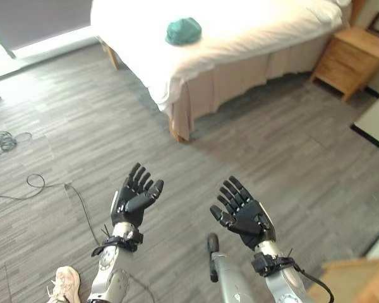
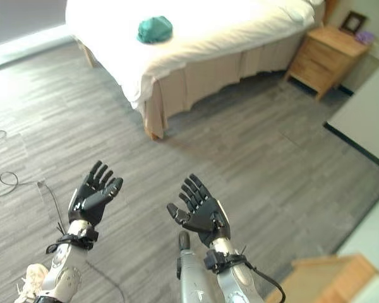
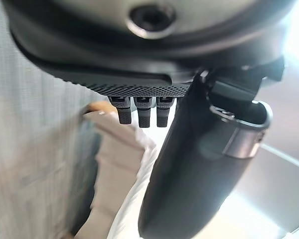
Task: Pick up bed clothes into laundry basket.
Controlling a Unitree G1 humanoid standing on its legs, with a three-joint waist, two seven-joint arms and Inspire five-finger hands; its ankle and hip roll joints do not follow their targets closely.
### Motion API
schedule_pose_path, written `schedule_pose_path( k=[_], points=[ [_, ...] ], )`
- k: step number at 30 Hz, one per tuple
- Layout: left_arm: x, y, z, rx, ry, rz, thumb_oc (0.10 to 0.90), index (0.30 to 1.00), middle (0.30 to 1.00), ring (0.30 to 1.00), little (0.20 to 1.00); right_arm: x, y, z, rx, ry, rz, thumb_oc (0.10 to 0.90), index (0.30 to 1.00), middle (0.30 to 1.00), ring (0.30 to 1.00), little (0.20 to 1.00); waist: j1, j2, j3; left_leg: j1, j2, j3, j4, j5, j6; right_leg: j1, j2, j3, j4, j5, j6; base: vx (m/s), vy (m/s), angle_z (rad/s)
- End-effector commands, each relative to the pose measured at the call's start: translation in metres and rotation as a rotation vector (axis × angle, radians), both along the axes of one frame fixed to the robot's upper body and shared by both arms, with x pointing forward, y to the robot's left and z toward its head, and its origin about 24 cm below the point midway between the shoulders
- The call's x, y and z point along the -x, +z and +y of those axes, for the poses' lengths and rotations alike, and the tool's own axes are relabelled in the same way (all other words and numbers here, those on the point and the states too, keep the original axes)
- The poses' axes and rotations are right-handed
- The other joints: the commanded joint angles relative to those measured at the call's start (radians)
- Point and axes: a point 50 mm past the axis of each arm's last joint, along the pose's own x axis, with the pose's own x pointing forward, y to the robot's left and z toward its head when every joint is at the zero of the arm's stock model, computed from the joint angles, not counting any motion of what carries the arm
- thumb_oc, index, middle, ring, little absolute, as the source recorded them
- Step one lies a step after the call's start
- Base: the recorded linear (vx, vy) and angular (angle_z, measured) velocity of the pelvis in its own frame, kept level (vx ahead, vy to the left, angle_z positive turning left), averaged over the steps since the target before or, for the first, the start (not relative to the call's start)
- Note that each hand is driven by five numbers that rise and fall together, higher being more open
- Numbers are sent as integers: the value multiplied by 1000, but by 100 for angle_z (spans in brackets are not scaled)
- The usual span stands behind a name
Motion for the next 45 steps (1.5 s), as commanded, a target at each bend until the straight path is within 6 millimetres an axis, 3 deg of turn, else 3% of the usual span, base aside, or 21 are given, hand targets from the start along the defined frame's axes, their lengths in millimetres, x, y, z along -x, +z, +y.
schedule_pose_path(
  k=[1, 2, 3, 4, 5, 6, 7, 9, 14, 16, 19, 23, 27, 29, 30, 31, 33, 35, 36, 39, 45],
  points=[
    [-40, 74, -16, -53, -126, -393, 800, 900, 900, 900, 900, -25, 52, -5, -16, 3, -292, 800, 900, 900, 900, 900, -75, -8, -76, 40, 65, -119, -146, 70, -36, 42, -97, -49, -216, -76, 246, 528, -306, 78],
    [-42, 73, -20, -43, -135, -391, 800, 900, 900, 900, 900, -26, 53, -6, -5, 2, -298, 800, 900, 900, 900, 900, -80, 1, -84, 28, 95, -118, -80, 108, -57, 58, -79, -56, -194, -79, 225, 557, -342, 77],
    [-40, 72, -21, -23, -138, -390, 800, 900, 900, 900, 900, -29, 55, -5, -10, 7, -313, 800, 900, 900, 900, 900, -86, 15, -92, 2, 139, -127, 52, 211, -87, 76, -47, -57, -162, -95, 200, 541, -380, 98],
    [-40, 69, -22, -4, -131, -373, 800, 900, 900, 900, 900, -32, 55, -4, -13, 2, -305, 800, 900, 900, 900, 900, -79, 4, -97, -82, 154, -127, 222, 307, -84, 114, -39, -65, -161, -116, 173, 658, -593, 44],
    [-41, 72, -19, 28, -102, -379, 800, 900, 900, 900, 900, -37, 59, -7, -8, -23, -321, 800, 900, 900, 900, 900, -52, -25, -72, -212, 175, -99, 500, 387, -64, 203, -13, -75, -187, -148, 114, 448, -457, 21],
    [-41, 73, -19, 27, -102, -379, 800, 900, 900, 900, 900, -37, 59, -7, -9, -23, -321, 800, 900, 900, 900, 900, -54, -28, -74, -216, 171, -100, 499, 390, -63, 200, -17, -75, -188, -146, 115, 594, -567, -8],
    [-41, 77, -16, 0, -104, -395, 800, 900, 900, 900, 900, -41, 68, -10, 39, -6, -356, 800, 900, 900, 900, 900, 2, -52, -43, -312, 139, -97, 618, 364, -42, 288, -2, -40, -219, -182, 87, 387, -293, -40],
    [-41, 77, -15, 5, -101, -394, 800, 900, 900, 900, 900, -42, 68, -13, 68, -8, -356, 800, 900, 900, 900, 900, 11, -61, -40, -350, 141, -85, 618, 367, -38, 315, -3, -30, -230, -188, 83, 313, -193, -55],
    [-45, 86, 1, -2, -24, -433, 800, 900, 900, 900, 900, -37, 70, -26, 91, -39, -362, 800, 900, 900, 900, 900, 42, -45, -38, -404, 190, 55, 244, 355, -59, 415, -3, -16, -255, -239, 96, 421, 7, -20],
    [-44, 90, 7, -25, 6, -451, 800, 900, 900, 900, 900, -33, 63, -24, 96, -18, -336, 800, 900, 900, 900, 900, 54, -27, -47, -418, 136, 26, 66, 351, -52, 460, 6, 1, -257, -266, 102, 451, 124, -52],
    [-42, 91, 17, -60, 55, -456, 800, 900, 900, 900, 900, -31, 55, -18, 86, 11, -310, 800, 900, 900, 900, 900, 79, 9, -51, -431, 59, -81, -173, 450, -74, 550, 54, 51, -266, -320, 96, 550, 87, -49],
    [-42, 92, 20, -73, 62, -459, 800, 900, 900, 900, 900, -28, 53, -17, 81, 17, -300, 800, 900, 900, 900, 900, 83, 10, -61, -447, 58, -44, -156, 465, -73, 589, 57, 80, -270, -350, 93, 315, 70, -40],
    [-45, 99, 22, -118, 66, -485, 800, 900, 900, 900, 900, -29, 53, -17, 108, 9, -303, 800, 900, 900, 900, 900, 75, -8, -98, -452, 45, -7, -79, 381, -17, 601, -7, 91, -217, -381, 136, 382, 218, -44],
    [-52, 122, 29, -163, 105, -563, 800, 900, 900, 900, 900, -35, 56, -13, 60, -18, -323, 800, 900, 900, 900, 900, 70, -18, -102, -413, 47, 40, -78, 333, 12, 517, -27, 116, -22, -337, 183, 299, 213, -45],
    [-61, 144, 28, -256, 102, -626, 800, 900, 900, 900, 900, -39, 56, -8, 50, 0, -329, 800, 900, 900, 900, 900, 52, -14, -75, -366, 41, 56, -85, 308, 35, 401, -26, 119, 210, -237, 232, 216, 179, -81],
    [-61, 144, 28, -256, 103, -627, 800, 900, 900, 900, 900, -39, 56, -8, 50, 0, -330, 800, 900, 900, 900, 900, 55, -11, -77, -369, 46, 57, -86, 311, 34, 396, -22, 121, 209, -232, 231, 174, 179, -51],
    [-67, 176, 27, -325, 87, -745, 800, 900, 900, 900, 900, -40, 60, -6, 87, 34, -347, 800, 900, 900, 900, 900, 14, 7, -52, -317, 46, 32, -105, 294, 38, 297, 24, 138, 307, -217, 226, 194, 155, -11],
    [-76, 215, 15, -373, 80, -886, 800, 900, 900, 900, 900, -39, 61, -9, 74, 24, -353, 800, 900, 900, 900, 900, -32, 24, -47, -259, 37, -5, -139, 277, 34, 203, 29, 141, 207, -256, 191, 278, 97, 11],
    [-77, 215, 15, -373, 80, -887, 800, 900, 900, 900, 900, -39, 61, -9, 73, 23, -353, 800, 900, 900, 900, 900, -36, 23, -44, -255, 35, -11, -140, 275, 34, 210, 27, 136, 205, -260, 191, 183, 4, 60],
    [-87, 243, 16, -547, 116, -942, 800, 900, 900, 900, 900, -35, 55, -12, 75, 16, -329, 800, 900, 900, 900, 900, -71, 12, -54, -224, 3, -43, -145, 240, 23, 213, -4, 148, -47, -243, 197, 201, -12, 75],
    [-95, 290, 33, -857, 211, -994, 800, 900, 900, 900, 900, -32, 50, -17, 109, 45, -302, 800, 900, 900, 900, 900, -49, 13, -103, -192, -9, -70, -179, 241, 22, 319, -14, 144, -154, -229, 194, 164, -44, 50]
  ],
)
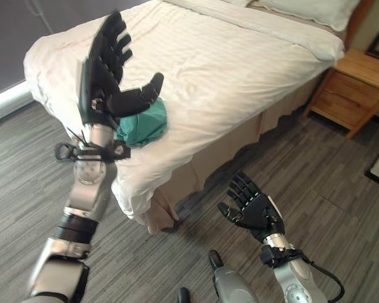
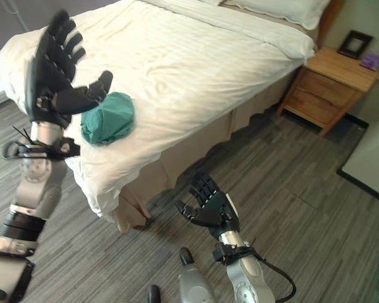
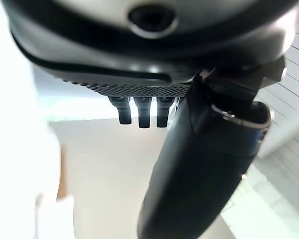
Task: Pick up bed clothes into laundry basket.
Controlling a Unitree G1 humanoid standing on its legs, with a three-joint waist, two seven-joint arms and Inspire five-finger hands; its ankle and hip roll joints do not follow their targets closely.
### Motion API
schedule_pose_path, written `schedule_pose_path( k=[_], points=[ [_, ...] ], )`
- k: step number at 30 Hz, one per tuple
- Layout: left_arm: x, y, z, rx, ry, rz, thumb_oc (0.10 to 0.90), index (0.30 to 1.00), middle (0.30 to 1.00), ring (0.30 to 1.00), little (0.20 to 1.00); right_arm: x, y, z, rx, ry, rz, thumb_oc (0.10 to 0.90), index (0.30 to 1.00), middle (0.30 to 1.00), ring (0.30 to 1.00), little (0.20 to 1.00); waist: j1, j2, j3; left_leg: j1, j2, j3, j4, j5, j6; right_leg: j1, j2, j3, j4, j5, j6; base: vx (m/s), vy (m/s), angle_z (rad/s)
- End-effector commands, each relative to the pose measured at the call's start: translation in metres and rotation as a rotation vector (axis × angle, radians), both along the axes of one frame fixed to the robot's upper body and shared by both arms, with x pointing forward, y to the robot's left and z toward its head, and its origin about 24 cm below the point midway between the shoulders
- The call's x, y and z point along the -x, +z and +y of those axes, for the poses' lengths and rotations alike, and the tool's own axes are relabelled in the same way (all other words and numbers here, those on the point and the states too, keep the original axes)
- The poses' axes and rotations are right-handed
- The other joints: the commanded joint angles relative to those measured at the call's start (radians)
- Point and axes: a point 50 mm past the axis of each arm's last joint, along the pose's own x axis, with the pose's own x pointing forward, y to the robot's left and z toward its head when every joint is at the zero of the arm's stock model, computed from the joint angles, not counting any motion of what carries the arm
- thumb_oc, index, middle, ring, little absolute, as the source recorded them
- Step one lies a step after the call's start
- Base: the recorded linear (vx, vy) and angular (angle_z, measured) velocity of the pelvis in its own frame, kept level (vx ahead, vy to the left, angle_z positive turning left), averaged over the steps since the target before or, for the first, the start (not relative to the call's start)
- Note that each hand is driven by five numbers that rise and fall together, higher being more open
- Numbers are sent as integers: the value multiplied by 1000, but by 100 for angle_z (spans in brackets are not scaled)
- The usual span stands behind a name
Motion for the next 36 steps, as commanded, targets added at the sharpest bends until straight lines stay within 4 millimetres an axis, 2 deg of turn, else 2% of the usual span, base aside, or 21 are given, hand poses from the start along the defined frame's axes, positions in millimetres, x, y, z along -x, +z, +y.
schedule_pose_path(
  k=[1, 2, 3, 7, 8, 10, 14, 17, 21, 24, 28, 29, 36],
  points=[
    [8, 54, 15, -146, 100, -204, 800, 900, 900, 900, 900, -12, 44, 1, -12, 33, -248, 800, 900, 900, 900, 900, 4, -24, -122, -71, 21, 94, -1, -16, 7, 113, -53, 12, -40, -117, 102, 117, -37, 31],
    [2, 70, 21, -255, 184, -202, 800, 900, 900, 900, 900, -9, 40, -3, 1, 25, -227, 800, 900, 900, 900, 900, 5, -10, -134, -65, 23, 88, -16, -11, 6, 141, -52, 0, -67, -123, 99, 77, -21, 21],
    [1, 70, 20, -257, 183, -204, 800, 900, 900, 900, 900, -9, 40, -3, -1, 23, -228, 800, 900, 900, 900, 900, 5, -12, -132, -64, 23, 86, -16, -11, 6, 144, -53, -2, -69, -123, 99, 109, -34, 22],
    [-9, 96, 35, -466, 377, -187, 800, 900, 900, 900, 900, -7, 36, -10, 3, -2, -200, 800, 900, 900, 900, 900, 8, 3, -135, -62, 26, 74, -26, -3, 0, 170, -52, -22, -101, -123, 99, 61, -46, 17],
    [-11, 105, 49, -597, 486, -151, 800, 900, 900, 900, 900, -5, 35, -12, 17, 10, -189, 800, 900, 900, 900, 900, 7, 12, -136, -64, 29, 75, -29, -1, -2, 176, -52, -26, -114, -122, 101, 62, -40, 16],
    [-13, 115, 62, -719, 581, -122, 800, 900, 900, 900, 900, -4, 34, -12, 18, 32, -183, 800, 900, 900, 900, 900, 7, 16, -136, -65, 31, 80, -31, 1, -5, 178, -53, -27, -113, -122, 102, 57, -32, 4],
    [-22, 113, 83, -870, 681, 13, 800, 900, 900, 900, 900, -2, 34, -12, 20, 63, -175, 800, 900, 900, 900, 900, -5, 28, -136, -63, 34, 90, -41, 4, -7, 176, -51, -21, -112, -123, 106, 40, -14, -3],
    [-34, 102, 94, -967, 721, 135, 800, 900, 900, 900, 900, 0, 30, -9, 1, 89, -156, 800, 900, 900, 900, 900, -19, 33, -132, -59, 34, 100, -48, 4, -8, 172, -50, -15, -111, -122, 110, 47, -2, -15],
    [-45, 94, 105, -941, 753, 242, 800, 900, 900, 900, 900, 0, 27, -4, -8, 122, -143, 800, 900, 900, 900, 900, -35, 38, -126, -59, 36, 117, -62, 9, -8, 164, -50, -5, -115, -116, 116, 34, 7, -12],
    [-50, 92, 104, -911, 741, 272, 800, 900, 900, 900, 900, 2, 24, -4, -16, 126, -126, 800, 900, 900, 900, 900, -44, 40, -120, -61, 37, 127, -72, 13, -9, 158, -48, 1, -118, -114, 118, 18, 10, -17],
    [-54, 99, 104, -897, 755, 294, 800, 900, 900, 900, 900, 4, 21, -1, -14, 156, -109, 800, 900, 900, 900, 900, -67, 47, -99, -75, 42, 143, -84, 22, -14, 129, -46, 20, -119, -107, 121, -32, 20, -14],
    [-56, 105, 102, -862, 747, 301, 800, 900, 900, 900, 900, 3, 21, 0, -9, 170, -102, 800, 900, 900, 900, 900, -79, 50, -78, -92, 44, 155, -90, 31, -17, 105, -43, 32, -120, -100, 123, -70, 18, -26],
    [-56, 123, 101, -813, 779, 289, 800, 900, 900, 900, 900, 5, 14, 0, -16, 173, -62, 800, 900, 900, 900, 900, -100, 56, -33, -130, 51, 178, -100, 48, -22, 54, -39, 55, -128, -80, 125, -41, 18, -16]
  ],
)
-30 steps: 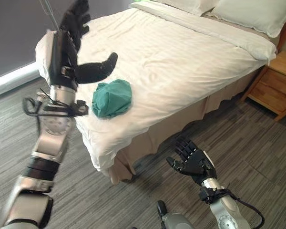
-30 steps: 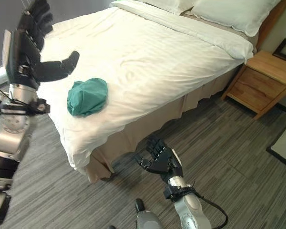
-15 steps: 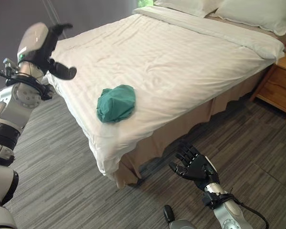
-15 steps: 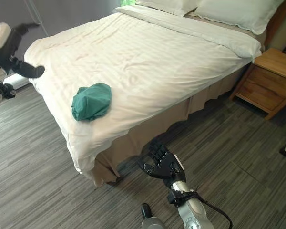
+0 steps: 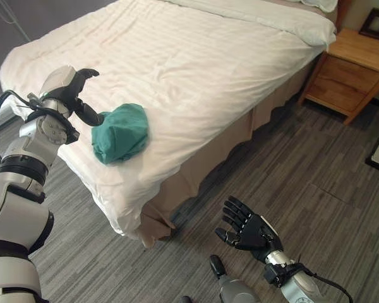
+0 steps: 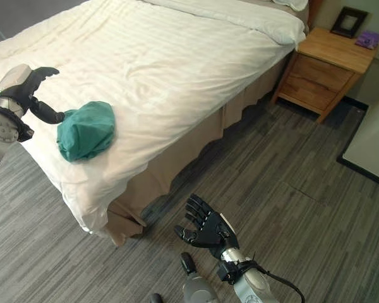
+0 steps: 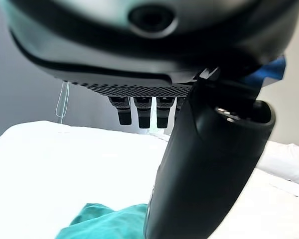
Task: Pick up bed clothes into laundry basket.
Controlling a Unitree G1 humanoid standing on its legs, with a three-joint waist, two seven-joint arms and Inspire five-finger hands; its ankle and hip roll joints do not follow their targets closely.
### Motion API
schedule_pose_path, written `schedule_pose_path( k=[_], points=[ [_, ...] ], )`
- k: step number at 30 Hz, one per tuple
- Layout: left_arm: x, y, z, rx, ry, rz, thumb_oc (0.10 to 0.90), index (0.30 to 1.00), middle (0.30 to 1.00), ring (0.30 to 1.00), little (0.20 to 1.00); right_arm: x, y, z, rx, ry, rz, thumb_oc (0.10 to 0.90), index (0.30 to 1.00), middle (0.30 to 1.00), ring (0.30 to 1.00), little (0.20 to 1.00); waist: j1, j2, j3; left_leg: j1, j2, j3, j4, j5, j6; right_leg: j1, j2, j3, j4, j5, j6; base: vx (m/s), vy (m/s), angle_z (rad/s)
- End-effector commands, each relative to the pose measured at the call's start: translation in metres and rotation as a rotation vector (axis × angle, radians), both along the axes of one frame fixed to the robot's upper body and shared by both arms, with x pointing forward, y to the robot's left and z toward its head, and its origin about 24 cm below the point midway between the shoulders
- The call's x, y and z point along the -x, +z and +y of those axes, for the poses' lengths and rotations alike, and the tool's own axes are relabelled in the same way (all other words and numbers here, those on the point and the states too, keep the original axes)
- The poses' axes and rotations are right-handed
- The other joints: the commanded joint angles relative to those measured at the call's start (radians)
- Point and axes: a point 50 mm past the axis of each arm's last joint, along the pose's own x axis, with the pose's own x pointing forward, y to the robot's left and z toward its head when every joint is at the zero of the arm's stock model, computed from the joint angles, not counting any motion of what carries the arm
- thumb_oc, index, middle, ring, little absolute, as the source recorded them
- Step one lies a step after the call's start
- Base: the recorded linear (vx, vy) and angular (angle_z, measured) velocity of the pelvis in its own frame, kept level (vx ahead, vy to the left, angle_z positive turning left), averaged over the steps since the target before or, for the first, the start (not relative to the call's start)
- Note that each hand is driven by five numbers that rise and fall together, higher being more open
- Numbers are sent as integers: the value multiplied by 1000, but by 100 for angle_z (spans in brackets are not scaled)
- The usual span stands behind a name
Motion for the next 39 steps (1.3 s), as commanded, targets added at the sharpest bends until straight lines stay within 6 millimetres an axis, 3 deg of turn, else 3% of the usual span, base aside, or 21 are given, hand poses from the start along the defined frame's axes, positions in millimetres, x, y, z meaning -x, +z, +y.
schedule_pose_path(
  k=[1, 5, 12, 24, 39],
  points=[
    [13, 104, -1, -1, 22, -319, 800, 900, 900, 900, 900, -19, 35, 4, -56, 45, -193, 800, 900, 900, 900, 900, 7, -26, 3, -89, 20, 43, 7, 20, 13, 79, -73, 20, 88, -198, 149, -27, 3, -7],
    [20, 125, 4, -7, 87, -392, 800, 900, 900, 900, 900, -15, 26, 1, -83, 17, -142, 800, 900, 900, 900, 900, -2, -29, 34, -119, 26, 63, 3, 31, 6, 40, -65, 39, 81, -184, 148, -13, -6, -15],
    [25, 128, 15, 29, 145, -425, 800, 900, 900, 900, 900, -12, 21, -3, -94, -2, -109, 800, 900, 900, 900, 900, -1, -29, 54, -135, 33, 78, 1, 35, 0, 18, -59, 49, 76, -179, 145, 20, -15, -11],
    [41, 124, 46, -20, 268, -402, 800, 900, 900, 900, 900, -13, 20, 3, -92, 43, -105, 800, 900, 900, 900, 900, 17, -27, 73, -144, 41, 85, 0, 36, -7, 9, -50, 43, 68, -183, 138, 4, -7, -2],
    [41, 103, 59, -24, 326, -331, 800, 900, 900, 900, 900, -17, 18, 4, -118, 30, -93, 800, 900, 900, 900, 900, 10, -45, 150, -205, 46, 94, 0, 54, -13, -67, -42, 49, 81, -167, 136, -6, -1, 0]
  ],
)
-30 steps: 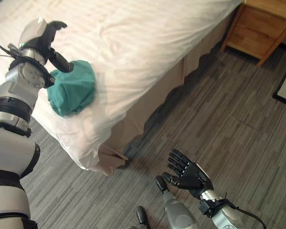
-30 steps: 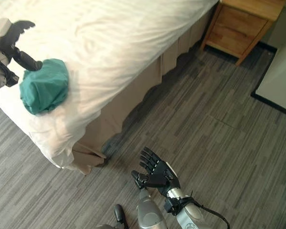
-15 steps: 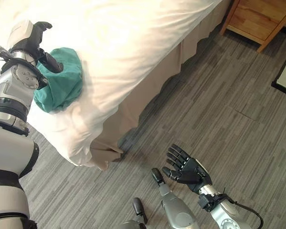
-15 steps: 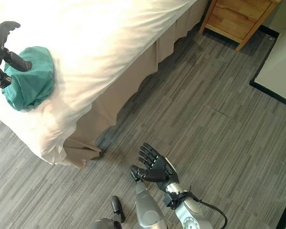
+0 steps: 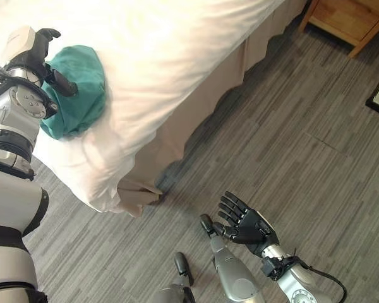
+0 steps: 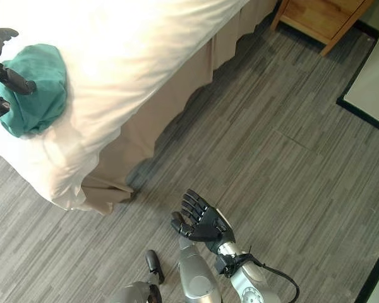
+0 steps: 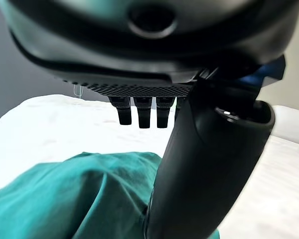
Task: Pick up bed clothes into laundry basket.
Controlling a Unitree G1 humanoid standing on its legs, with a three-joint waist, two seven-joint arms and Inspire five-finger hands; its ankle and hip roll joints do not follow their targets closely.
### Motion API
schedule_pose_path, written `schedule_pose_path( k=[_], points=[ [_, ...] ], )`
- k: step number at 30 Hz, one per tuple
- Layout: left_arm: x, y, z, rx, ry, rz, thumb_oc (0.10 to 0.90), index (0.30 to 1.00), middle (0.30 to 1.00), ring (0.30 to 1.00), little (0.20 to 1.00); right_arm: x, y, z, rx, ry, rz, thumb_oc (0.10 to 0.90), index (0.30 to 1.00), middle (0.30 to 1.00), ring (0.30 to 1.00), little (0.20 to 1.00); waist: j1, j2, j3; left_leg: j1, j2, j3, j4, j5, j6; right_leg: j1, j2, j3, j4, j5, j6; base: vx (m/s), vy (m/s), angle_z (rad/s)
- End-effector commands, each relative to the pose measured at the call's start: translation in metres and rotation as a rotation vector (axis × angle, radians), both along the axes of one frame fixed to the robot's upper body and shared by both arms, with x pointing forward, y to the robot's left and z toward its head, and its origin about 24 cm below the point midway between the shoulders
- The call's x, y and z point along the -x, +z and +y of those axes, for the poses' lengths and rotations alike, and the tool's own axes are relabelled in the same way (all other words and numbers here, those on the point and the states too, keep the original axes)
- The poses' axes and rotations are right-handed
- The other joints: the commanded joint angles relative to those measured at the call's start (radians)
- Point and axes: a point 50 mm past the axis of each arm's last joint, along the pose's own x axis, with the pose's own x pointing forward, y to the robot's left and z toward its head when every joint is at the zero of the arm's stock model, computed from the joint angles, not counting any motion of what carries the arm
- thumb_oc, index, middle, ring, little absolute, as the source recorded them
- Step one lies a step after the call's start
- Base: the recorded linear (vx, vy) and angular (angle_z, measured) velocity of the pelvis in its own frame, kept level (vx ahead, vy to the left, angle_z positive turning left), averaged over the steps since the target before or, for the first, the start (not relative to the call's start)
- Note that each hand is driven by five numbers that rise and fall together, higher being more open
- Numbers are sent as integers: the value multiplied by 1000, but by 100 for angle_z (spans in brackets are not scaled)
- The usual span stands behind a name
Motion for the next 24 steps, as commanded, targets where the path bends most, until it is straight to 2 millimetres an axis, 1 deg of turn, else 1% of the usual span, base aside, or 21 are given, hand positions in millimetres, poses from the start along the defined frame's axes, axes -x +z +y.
schedule_pose_path(
  k=[1, 2, 4, 6, 7, 8, 10, 11, 12, 13, 14, 15, 16, 17, 18, 21, 22, 24],
  points=[
    [34, 55, 38, -24, 162, -205, 800, 900, 900, 900, 900, -4, 12, -3, -48, 7, -86, 800, 900, 900, 900, 900, 12, -26, -39, -79, 37, 34, 0, 37, -5, 73, -70, -6, 97, -222, 161, -51, -8, -4],
    [36, 52, 43, -16, 180, -199, 800, 900, 900, 900, 900, -4, 11, -5, -43, 0, -84, 800, 900, 900, 900, 900, 11, -31, -20, -98, 38, 32, 0, 41, -6, 53, -69, -4, 98, -216, 160, -37, -6, -3],
    [37, 49, 46, -11, 192, -191, 800, 900, 900, 900, 900, -5, 11, -5, -35, 1, -84, 800, 900, 900, 900, 900, 11, -32, -12, -109, 37, 34, 0, 44, -7, 42, -70, -4, 98, -211, 161, 0, 0, 0],
    [45, 34, 62, 19, 246, -153, 800, 900, 900, 900, 900, -5, 8, -6, -36, -17, -69, 800, 900, 900, 900, 900, 9, -36, 4, -137, 39, 38, 0, 48, -10, 15, -69, 4, 94, -199, 162, 0, 0, 0],
    [45, 34, 62, 20, 246, -153, 800, 900, 900, 900, 900, -5, 8, -6, -34, -17, -69, 800, 900, 900, 900, 900, 9, -36, 3, -138, 39, 39, 0, 48, -10, 14, -68, 4, 94, -199, 162, 0, 0, 0],
    [47, 29, 67, 42, 260, -145, 800, 900, 900, 900, 900, -5, 7, -6, -35, -19, -65, 800, 900, 900, 900, 900, 10, -36, 7, -142, 40, 41, 0, 49, -11, 9, -68, 5, 94, -197, 162, 0, 0, 0],
    [55, 11, 82, 127, 300, -113, 800, 900, 900, 900, 900, -2, 4, -6, -32, -16, -53, 800, 900, 900, 900, 900, 10, -37, 9, -147, 42, 44, 0, 48, -12, 2, -65, 12, 91, -196, 160, 5, 5, -2],
    [63, -3, 94, 194, 341, -87, 800, 900, 900, 900, 900, 1, 2, -7, -27, -12, -38, 800, 900, 900, 900, 900, 9, -40, 10, -146, 44, 51, 0, 45, -13, -3, -62, 20, 91, -194, 159, 7, 14, -6],
    [66, -9, 98, 236, 350, -86, 800, 900, 900, 900, 900, 2, 0, -7, -23, -9, -28, 800, 900, 900, 900, 900, 10, -42, 9, -145, 45, 55, 0, 44, -14, -4, -62, 23, 91, -195, 159, 4, 15, -14],
    [66, -9, 98, 237, 350, -86, 800, 900, 900, 900, 900, 3, 0, -7, -22, -8, -27, 800, 900, 900, 900, 900, 10, -40, 8, -145, 45, 56, 0, 43, -14, -5, -61, 24, 91, -195, 159, -4, 3, -23],
    [70, -23, 104, 330, 364, -89, 609, 613, 613, 613, 613, 6, -4, -9, -14, -17, -9, 800, 900, 900, 900, 900, 10, -43, 6, -141, 48, 61, 0, 41, -15, -2, -61, 28, 90, -199, 157, -2, 0, -21],
    [70, -24, 104, 331, 364, -88, 546, 519, 519, 519, 519, 6, -4, -9, -13, -16, -9, 800, 900, 900, 900, 900, 10, -42, 4, -142, 48, 62, 0, 41, -15, -3, -61, 29, 90, -198, 157, -6, 1, -13],
    [71, -29, 105, 362, 366, -82, 400, 300, 300, 300, 300, 7, -5, -10, -13, -22, -2, 800, 900, 900, 900, 900, 10, -42, 3, -141, 48, 64, 0, 40, -15, -2, -60, 29, 90, -199, 156, 0, 0, 0],
    [68, -29, 103, 385, 349, -96, 400, 300, 300, 300, 300, 7, -6, -11, -5, -22, 1, 800, 900, 900, 900, 900, 8, -40, 2, -139, 48, 64, 0, 40, -16, -1, -60, 30, 91, -200, 155, 0, 0, 0],
    [62, -22, 96, 408, 309, -140, 400, 300, 300, 300, 300, 4, -4, -13, 6, -21, -6, 800, 900, 900, 900, 900, 5, -34, 1, -135, 49, 63, 0, 39, -17, 1, -59, 30, 92, -204, 154, -31, 1, 0],
    [51, -4, 80, 398, 224, -210, 400, 300, 300, 300, 300, 0, 2, -16, 14, -20, -32, 800, 900, 900, 900, 900, 2, -22, -6, -123, 46, 57, 0, 39, -17, 10, -62, 23, 98, -209, 153, -11, -1, 0],
    [51, -4, 80, 398, 224, -210, 400, 300, 300, 300, 300, 0, 2, -16, 14, -21, -32, 800, 900, 900, 900, 900, 2, -22, -5, -123, 46, 56, 0, 39, -17, 11, -62, 23, 98, -209, 152, 0, 0, 0],
    [40, 14, 61, 374, 137, -263, 400, 300, 300, 300, 300, -2, 4, -17, 16, -20, -42, 800, 900, 900, 900, 900, -1, -7, -11, -108, 41, 47, 0, 34, -17, 27, -68, 12, 105, -219, 153, -13, -8, 2]
  ],
)
